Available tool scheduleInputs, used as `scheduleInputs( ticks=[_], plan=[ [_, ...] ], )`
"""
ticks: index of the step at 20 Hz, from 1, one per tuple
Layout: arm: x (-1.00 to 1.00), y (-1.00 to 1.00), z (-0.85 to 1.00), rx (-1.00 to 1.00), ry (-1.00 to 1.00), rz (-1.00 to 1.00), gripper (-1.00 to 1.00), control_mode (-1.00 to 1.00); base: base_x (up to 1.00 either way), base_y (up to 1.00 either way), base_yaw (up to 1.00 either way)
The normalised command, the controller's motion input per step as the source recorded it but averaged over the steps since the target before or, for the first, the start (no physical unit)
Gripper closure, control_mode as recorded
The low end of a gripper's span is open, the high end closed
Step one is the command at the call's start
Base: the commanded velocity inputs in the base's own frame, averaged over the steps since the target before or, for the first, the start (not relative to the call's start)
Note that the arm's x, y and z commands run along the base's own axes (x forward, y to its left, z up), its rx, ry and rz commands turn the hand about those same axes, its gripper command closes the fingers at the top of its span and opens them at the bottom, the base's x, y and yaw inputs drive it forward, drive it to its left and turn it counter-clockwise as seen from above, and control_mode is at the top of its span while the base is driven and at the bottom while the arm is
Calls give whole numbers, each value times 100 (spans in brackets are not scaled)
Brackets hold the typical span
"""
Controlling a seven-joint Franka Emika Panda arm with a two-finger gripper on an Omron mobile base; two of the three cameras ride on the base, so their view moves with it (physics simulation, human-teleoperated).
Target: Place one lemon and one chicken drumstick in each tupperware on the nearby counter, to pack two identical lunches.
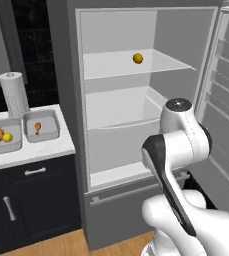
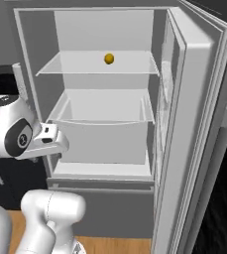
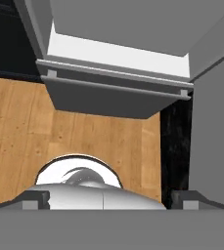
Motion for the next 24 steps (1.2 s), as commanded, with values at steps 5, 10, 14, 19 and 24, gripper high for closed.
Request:
scheduleInputs(
  ticks=[5,10,14,19,24],
  plan=[
    [0,0,0,0,0,0,-100,100,58,-13,-3],
    [0,0,0,0,0,0,-100,100,81,-33,-2],
    [0,0,0,0,0,0,-100,100,65,-45,-3],
    [3,-9,4,0,-18,0,-100,-100,7,-8,0],
    [6,0,22,0,-43,0,-100,-100,0,0,0]
  ],
)
